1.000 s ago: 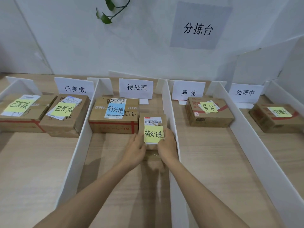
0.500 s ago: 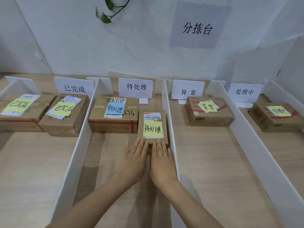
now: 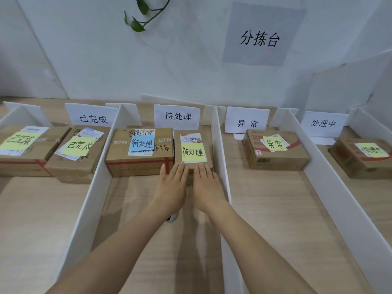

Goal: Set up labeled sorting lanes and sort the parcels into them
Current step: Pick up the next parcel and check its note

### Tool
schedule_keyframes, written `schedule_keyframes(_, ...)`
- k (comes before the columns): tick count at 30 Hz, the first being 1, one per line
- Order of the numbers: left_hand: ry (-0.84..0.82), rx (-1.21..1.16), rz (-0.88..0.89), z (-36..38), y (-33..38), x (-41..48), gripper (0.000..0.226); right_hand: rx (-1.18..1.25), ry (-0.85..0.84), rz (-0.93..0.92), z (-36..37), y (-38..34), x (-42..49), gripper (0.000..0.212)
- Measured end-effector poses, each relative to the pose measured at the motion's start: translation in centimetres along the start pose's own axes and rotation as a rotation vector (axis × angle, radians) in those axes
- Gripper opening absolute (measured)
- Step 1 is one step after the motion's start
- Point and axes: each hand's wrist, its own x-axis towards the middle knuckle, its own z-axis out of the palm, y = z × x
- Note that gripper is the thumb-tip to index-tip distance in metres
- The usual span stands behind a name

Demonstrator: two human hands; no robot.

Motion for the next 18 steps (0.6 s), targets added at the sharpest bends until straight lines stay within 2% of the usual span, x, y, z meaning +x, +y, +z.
schedule_keyframes(7, 0.013, 0.025, -0.002, -0.2, -1.5, 1.5, 0.063, -0.034, 0.031, 0.034, -0.2, -0.9, 2.1, 0.068)
schedule_keyframes(12, 0.017, 0.034, -0.010, 0.0, -2.0, 2.1, 0.065, 0.001, -0.003, 0.040, -0.5, -1.1, 2.7, 0.075)
schedule_keyframes(18, -0.002, 0.027, -0.006, 0.1, -2.7, 1.6, 0.063, 0.034, -0.042, 0.011, -1.0, -1.3, 2.3, 0.071)
